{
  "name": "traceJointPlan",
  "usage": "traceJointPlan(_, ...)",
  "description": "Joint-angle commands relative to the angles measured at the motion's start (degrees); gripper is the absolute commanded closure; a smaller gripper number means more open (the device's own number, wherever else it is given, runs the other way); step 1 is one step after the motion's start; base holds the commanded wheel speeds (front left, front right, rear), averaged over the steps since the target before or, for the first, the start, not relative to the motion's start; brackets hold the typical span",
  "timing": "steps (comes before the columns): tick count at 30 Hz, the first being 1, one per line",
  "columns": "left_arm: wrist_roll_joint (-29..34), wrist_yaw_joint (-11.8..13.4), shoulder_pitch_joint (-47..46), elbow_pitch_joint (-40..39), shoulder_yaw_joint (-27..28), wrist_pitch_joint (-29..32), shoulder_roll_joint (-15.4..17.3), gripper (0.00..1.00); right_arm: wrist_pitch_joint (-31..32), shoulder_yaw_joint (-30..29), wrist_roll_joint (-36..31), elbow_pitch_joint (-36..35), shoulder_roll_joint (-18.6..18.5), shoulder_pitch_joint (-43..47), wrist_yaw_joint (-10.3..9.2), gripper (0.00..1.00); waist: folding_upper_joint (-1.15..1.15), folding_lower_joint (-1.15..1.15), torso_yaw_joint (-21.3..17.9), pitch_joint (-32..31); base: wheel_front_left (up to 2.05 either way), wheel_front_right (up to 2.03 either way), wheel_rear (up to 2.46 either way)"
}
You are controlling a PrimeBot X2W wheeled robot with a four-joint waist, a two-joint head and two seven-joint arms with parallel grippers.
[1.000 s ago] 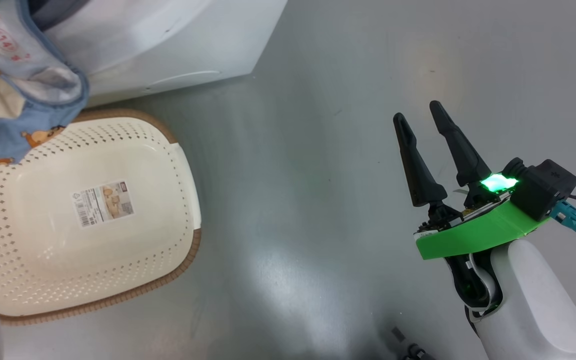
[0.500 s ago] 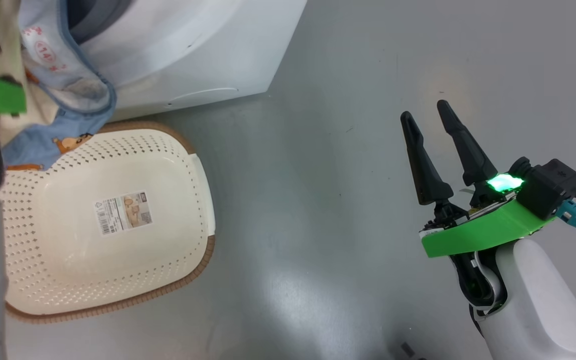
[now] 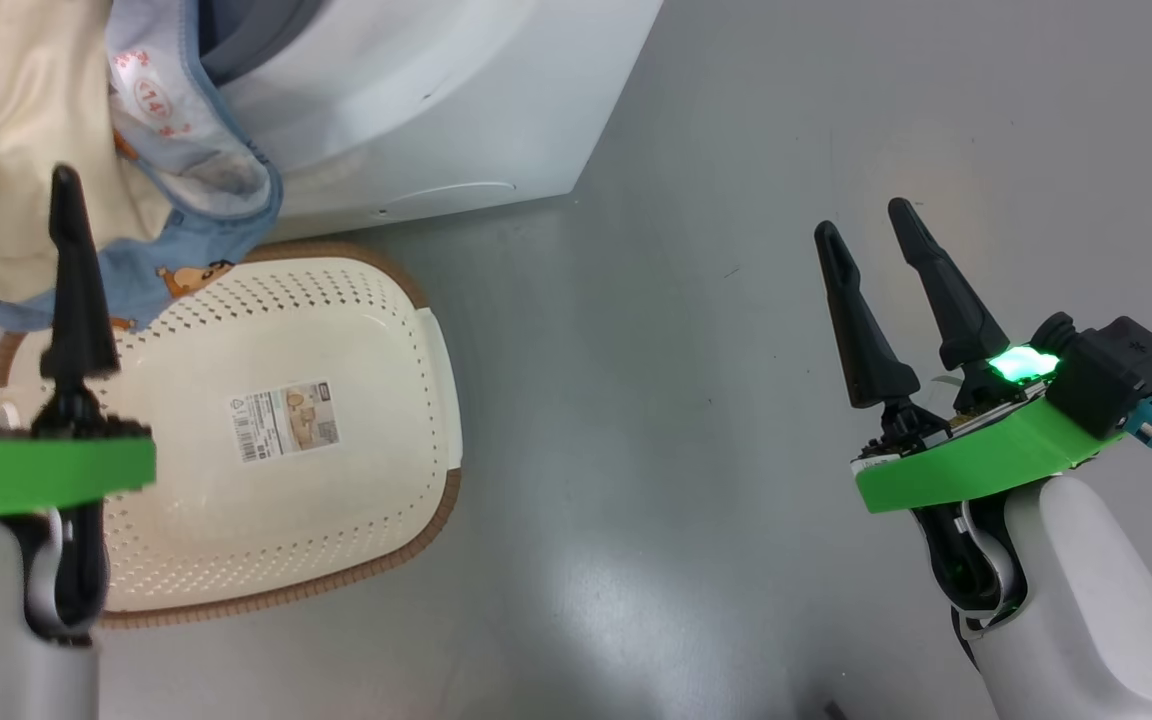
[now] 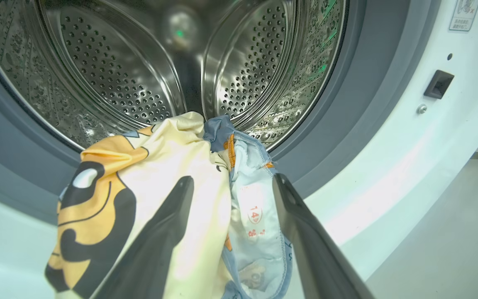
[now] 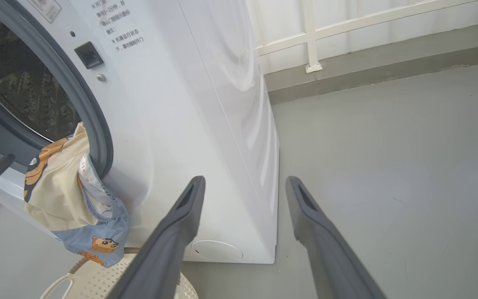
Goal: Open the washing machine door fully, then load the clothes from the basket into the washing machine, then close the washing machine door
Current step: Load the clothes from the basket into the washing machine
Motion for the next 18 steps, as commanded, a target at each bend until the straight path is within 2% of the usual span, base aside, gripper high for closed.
traceJointPlan(1, 0.62, -0.11, 3.27, -2.73, 2.42, -0.28, 1.09, 0.00, -0.27, 0.99, -0.29, -1.44, -0.39, 1.60, 0.09, 0.00, 0.00, 0.00, 0.24, -0.27, 0.00, 0.00, 0.00)
traceJointPlan(9, 1.92, -0.14, 10.54, -6.36, 5.51, -0.28, -1.03, 0.00, -0.27, 1.28, -0.13, -1.19, -0.68, 1.85, 0.09, 0.00, 0.00, 0.00, -0.04, -0.87, 0.00, 0.00, 0.00)
traceJointPlan(18, 1.94, -0.16, 16.45, -6.68, 8.03, -0.28, -5.05, 0.00, -0.27, 0.80, -0.06, -0.99, -0.75, 3.06, 0.09, 0.00, 0.00, 0.00, 0.16, -1.03, 0.00, 0.00, 0.00)
